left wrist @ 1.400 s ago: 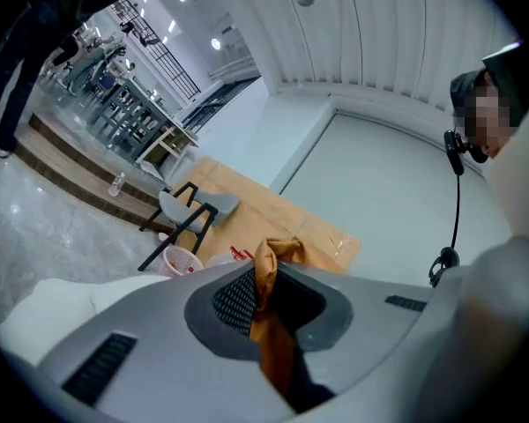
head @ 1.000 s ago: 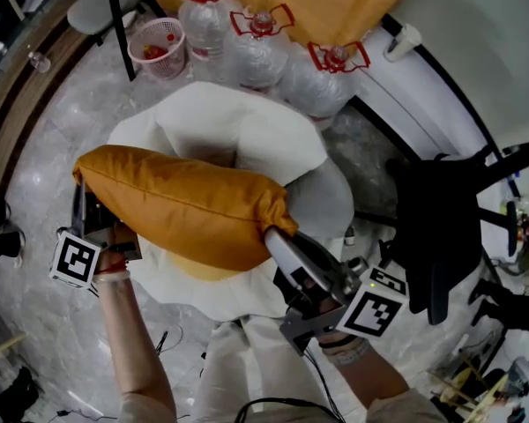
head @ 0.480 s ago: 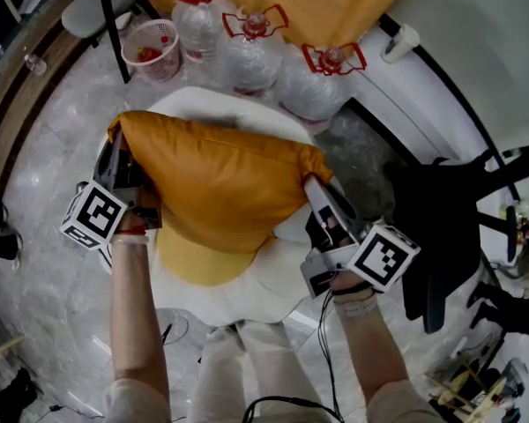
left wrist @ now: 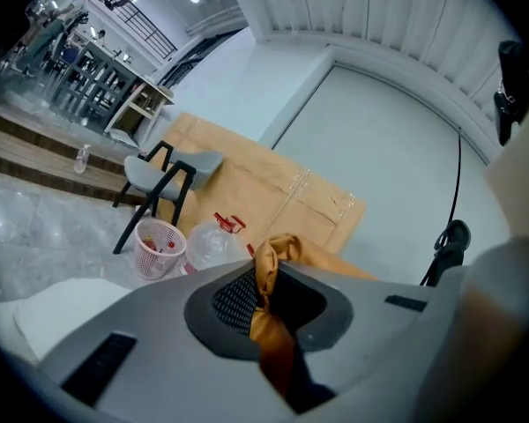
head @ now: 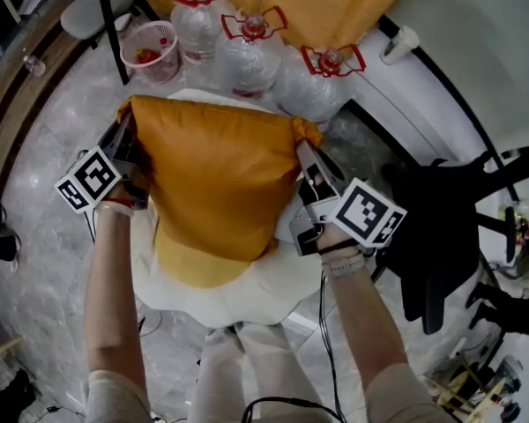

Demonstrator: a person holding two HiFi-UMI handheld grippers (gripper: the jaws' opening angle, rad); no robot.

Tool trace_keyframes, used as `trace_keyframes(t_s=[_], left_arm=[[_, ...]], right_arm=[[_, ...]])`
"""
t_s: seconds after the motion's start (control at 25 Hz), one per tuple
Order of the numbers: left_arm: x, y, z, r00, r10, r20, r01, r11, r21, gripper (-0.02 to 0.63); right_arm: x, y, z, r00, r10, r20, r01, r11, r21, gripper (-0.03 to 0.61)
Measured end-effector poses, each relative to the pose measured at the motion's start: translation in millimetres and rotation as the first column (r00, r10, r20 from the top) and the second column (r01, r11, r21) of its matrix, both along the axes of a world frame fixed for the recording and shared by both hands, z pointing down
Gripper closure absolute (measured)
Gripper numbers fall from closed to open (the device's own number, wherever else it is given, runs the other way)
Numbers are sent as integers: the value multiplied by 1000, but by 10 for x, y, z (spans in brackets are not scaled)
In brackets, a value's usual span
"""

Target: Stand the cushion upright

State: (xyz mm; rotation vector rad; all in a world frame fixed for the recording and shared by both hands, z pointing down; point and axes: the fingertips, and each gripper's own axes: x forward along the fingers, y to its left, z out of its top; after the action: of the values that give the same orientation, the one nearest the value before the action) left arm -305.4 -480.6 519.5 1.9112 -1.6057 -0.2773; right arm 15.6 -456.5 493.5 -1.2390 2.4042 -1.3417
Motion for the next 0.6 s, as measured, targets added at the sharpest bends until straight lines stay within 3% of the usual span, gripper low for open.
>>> trace_keyframes(t_s=[0.12,0.28,0.44,0.6], left_arm=[[-32,-43,50,1000,0,14,0,1000,-12,568],[-16,131,113,990,-2,144,0,1000,16,566],[-62,307,145,979,-27,200,13,997,73,566],[-61,397,123,922,-28,387,1,998,69,566]], right_arm=[[3,-112,91,999,17,-45,-17,1000,10,543],[17,-122,177,999,7,-54,-7,1000,0,541],[-10,-50,207,996,-26,-85,28,999,18,541],[3,-22,190,998,-1,-55,2,1000,26,541]])
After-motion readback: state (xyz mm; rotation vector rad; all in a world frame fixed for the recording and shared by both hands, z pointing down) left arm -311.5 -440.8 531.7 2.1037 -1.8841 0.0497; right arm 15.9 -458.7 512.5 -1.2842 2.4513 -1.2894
